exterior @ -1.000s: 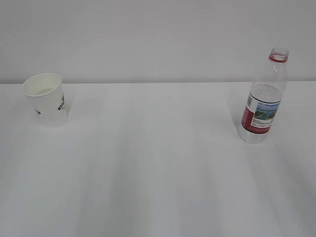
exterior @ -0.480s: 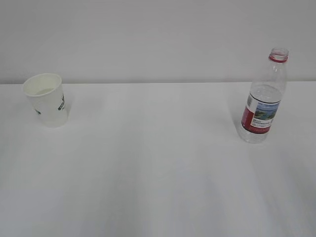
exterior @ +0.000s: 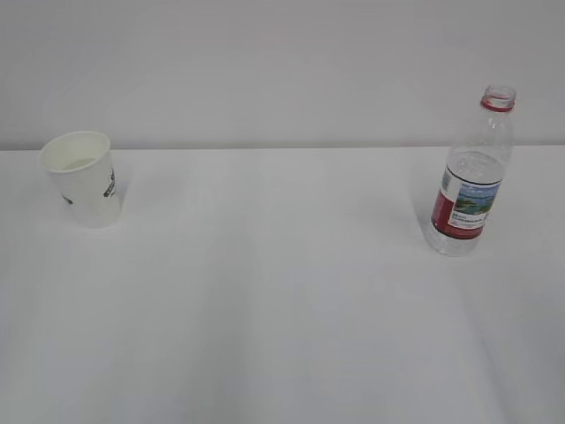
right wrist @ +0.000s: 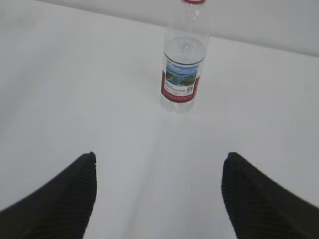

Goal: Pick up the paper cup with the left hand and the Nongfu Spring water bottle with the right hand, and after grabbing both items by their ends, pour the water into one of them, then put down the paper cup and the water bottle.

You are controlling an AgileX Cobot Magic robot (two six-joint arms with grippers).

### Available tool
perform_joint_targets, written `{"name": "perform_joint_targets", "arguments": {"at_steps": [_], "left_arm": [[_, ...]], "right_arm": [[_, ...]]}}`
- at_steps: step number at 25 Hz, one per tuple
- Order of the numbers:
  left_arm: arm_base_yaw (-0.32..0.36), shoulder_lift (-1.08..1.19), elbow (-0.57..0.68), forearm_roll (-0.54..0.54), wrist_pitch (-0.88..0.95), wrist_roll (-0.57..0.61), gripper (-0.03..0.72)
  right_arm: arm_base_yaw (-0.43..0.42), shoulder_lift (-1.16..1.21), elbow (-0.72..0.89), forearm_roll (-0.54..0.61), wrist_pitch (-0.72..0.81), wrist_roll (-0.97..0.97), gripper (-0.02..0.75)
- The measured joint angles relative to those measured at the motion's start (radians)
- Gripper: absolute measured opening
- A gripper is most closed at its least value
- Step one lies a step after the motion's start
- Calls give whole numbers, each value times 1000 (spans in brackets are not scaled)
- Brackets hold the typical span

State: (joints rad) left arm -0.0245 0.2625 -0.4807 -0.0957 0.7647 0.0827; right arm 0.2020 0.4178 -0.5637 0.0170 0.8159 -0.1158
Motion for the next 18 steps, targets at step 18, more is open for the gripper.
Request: {"name": "perform_joint_targets", "arguments": {"at_steps": [18], "left_arm": [[0,-4,-48,9,333,6,559]], "right_arm": [[0,-5,27,-212,298,261,587]]}}
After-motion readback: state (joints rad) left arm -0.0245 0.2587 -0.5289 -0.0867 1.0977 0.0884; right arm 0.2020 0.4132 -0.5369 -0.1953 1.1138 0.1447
